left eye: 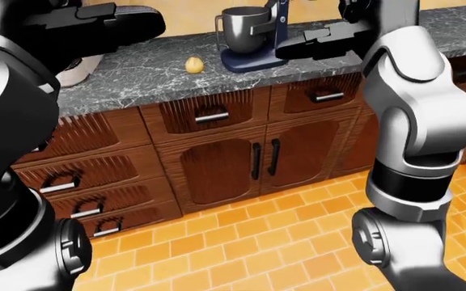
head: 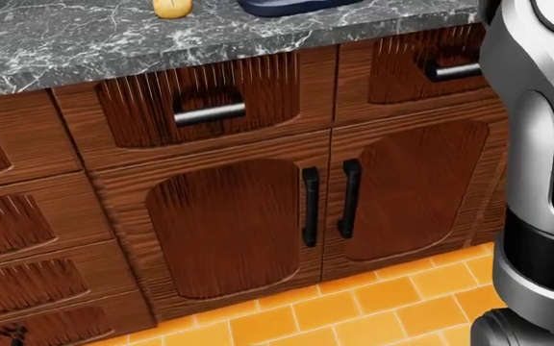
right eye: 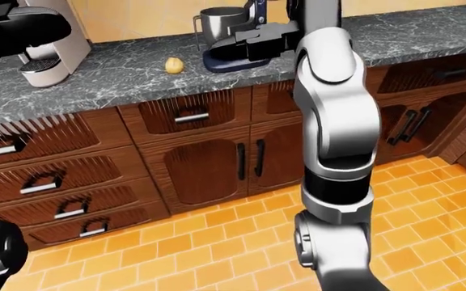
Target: Place the bread in the stand mixer bowl.
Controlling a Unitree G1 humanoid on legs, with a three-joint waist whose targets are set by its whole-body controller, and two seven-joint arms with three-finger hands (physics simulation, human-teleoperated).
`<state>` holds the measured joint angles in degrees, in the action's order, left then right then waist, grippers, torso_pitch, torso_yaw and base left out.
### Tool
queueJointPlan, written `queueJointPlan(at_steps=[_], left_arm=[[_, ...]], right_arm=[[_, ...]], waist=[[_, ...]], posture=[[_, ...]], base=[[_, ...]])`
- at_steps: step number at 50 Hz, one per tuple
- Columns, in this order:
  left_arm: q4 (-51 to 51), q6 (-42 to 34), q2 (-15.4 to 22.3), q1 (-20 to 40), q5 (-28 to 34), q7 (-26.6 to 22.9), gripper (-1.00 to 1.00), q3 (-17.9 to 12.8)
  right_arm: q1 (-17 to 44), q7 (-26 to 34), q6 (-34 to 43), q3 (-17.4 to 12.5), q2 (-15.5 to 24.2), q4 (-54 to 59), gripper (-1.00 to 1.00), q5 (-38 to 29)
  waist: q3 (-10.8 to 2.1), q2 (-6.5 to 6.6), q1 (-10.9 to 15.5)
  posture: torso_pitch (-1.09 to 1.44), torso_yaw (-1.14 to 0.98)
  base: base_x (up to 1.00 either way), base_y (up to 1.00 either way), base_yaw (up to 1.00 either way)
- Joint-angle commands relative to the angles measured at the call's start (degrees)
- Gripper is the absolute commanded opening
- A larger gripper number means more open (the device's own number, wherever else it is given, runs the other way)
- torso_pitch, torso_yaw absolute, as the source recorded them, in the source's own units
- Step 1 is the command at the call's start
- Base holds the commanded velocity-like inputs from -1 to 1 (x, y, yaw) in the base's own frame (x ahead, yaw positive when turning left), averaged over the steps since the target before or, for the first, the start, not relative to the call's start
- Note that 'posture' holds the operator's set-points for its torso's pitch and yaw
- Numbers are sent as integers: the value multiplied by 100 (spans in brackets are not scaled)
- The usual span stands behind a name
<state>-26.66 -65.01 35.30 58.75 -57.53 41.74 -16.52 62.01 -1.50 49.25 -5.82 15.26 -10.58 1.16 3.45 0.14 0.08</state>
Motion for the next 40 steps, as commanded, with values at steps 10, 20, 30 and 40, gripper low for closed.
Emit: queueJointPlan(at_steps=[10,20,30,40], left_arm=[[-80,70,47,215,-64,53,100,-55],[-41,133,71,192,-39,8,100,-36],[-56,130,55,184,-22,5,100,-19],[-52,126,25,178,39,-40,100,-11]], right_arm=[[185,-21,-133,-84,62,-112,100,-57],[185,-17,-146,-79,59,-89,100,-64],[177,-7,-144,-61,47,-102,100,-90],[167,13,-180,-54,30,-68,100,-117]], waist=[[-123,12,19],[-168,415,-30],[-235,-378,27],[-115,113,-2]], posture=[[0,0],[0,0],[0,0],[0,0]], base=[[10,0,0],[12,0,0],[12,1,0],[12,2,0]])
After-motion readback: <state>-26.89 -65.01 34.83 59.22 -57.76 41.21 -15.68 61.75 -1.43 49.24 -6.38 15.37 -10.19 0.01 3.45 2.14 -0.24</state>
